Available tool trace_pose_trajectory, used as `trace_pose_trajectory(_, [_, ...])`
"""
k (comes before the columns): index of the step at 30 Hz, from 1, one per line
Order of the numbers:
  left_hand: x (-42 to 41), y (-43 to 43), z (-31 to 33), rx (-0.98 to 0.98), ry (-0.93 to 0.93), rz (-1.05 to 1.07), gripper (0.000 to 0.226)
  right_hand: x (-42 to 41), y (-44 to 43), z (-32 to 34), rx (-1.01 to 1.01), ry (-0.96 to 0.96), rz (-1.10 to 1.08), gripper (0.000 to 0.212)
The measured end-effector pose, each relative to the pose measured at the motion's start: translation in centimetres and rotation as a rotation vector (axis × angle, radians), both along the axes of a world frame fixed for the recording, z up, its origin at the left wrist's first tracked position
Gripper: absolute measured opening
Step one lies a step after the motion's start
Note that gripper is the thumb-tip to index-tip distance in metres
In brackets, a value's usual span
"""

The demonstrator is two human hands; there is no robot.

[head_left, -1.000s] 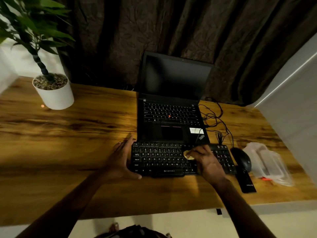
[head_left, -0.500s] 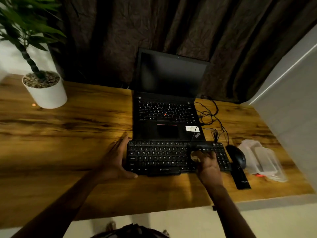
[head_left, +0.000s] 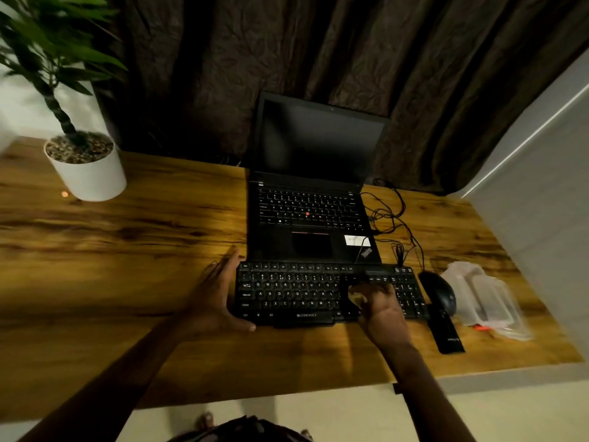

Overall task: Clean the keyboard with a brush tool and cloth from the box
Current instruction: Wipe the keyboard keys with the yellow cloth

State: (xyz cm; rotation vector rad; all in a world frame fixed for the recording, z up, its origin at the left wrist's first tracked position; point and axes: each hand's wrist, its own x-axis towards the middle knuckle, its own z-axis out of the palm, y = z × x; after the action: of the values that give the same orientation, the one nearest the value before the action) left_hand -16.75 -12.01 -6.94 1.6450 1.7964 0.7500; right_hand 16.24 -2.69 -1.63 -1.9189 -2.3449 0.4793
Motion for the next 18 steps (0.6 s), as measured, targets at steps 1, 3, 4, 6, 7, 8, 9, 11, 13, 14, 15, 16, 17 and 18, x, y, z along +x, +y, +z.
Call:
trace_pose_trajectory(1, [0.1,0.0,0.1,-0.009,-0.004,0.006,0.157,0.4,0.3,-0.1,-0.013,0.019,-0.030,0.056])
trace_pose_trajectory(3, [0.1,-0.1,0.1,-0.032,-0.015,0.020,0.160,0.8,0.6,-0.1,-0.039,0.046,-0.087,0.056])
trace_pose_trajectory(4, [0.0,-0.1,0.0,-0.036,-0.019,0.022,0.162,0.5,0.6,-0.1,-0.048,0.044,-0.096,0.056])
trace_pose_trajectory(6, [0.0,-0.1,0.0,-0.032,-0.018,0.021,0.162,-0.8,0.2,-0.2,-0.070,0.052,-0.071,0.054])
trace_pose_trajectory(7, [0.0,-0.1,0.1,-0.031,-0.017,0.022,0.162,-1.8,-0.2,-0.3,-0.089,0.071,-0.032,0.053])
trace_pose_trajectory(8, [0.0,0.0,0.1,-0.026,-0.016,0.024,0.161,-2.7,-0.6,-0.4,-0.095,0.089,0.018,0.053])
trace_pose_trajectory(9, [0.1,0.0,0.1,-0.026,-0.010,0.022,0.161,-3.4,-0.9,-0.5,-0.105,0.098,0.067,0.054])
trace_pose_trajectory(11, [0.2,-0.1,0.2,-0.032,0.000,0.022,0.162,-3.9,-0.9,-0.3,-0.110,0.087,0.122,0.057])
trace_pose_trajectory(13, [0.1,-0.1,0.2,-0.040,-0.012,0.018,0.164,-3.4,-0.4,0.4,-0.068,0.068,0.137,0.058])
trace_pose_trajectory(14, [0.1,-0.1,0.3,-0.049,-0.022,0.020,0.164,-2.8,-0.1,0.8,-0.046,0.049,0.135,0.056])
trace_pose_trajectory(15, [0.2,-0.1,0.4,-0.052,-0.026,0.022,0.164,-2.3,0.2,1.2,-0.035,0.020,0.126,0.054])
trace_pose_trajectory(16, [0.2,-0.1,0.4,-0.061,-0.028,0.029,0.163,-1.9,0.4,1.6,-0.032,-0.010,0.113,0.052])
trace_pose_trajectory(17, [0.1,0.0,0.3,-0.065,-0.033,0.035,0.162,-1.6,0.6,1.7,-0.023,-0.032,0.104,0.052])
trace_pose_trajectory(18, [0.1,0.0,0.3,-0.066,-0.033,0.042,0.161,-1.6,0.6,1.7,-0.014,-0.036,0.101,0.053])
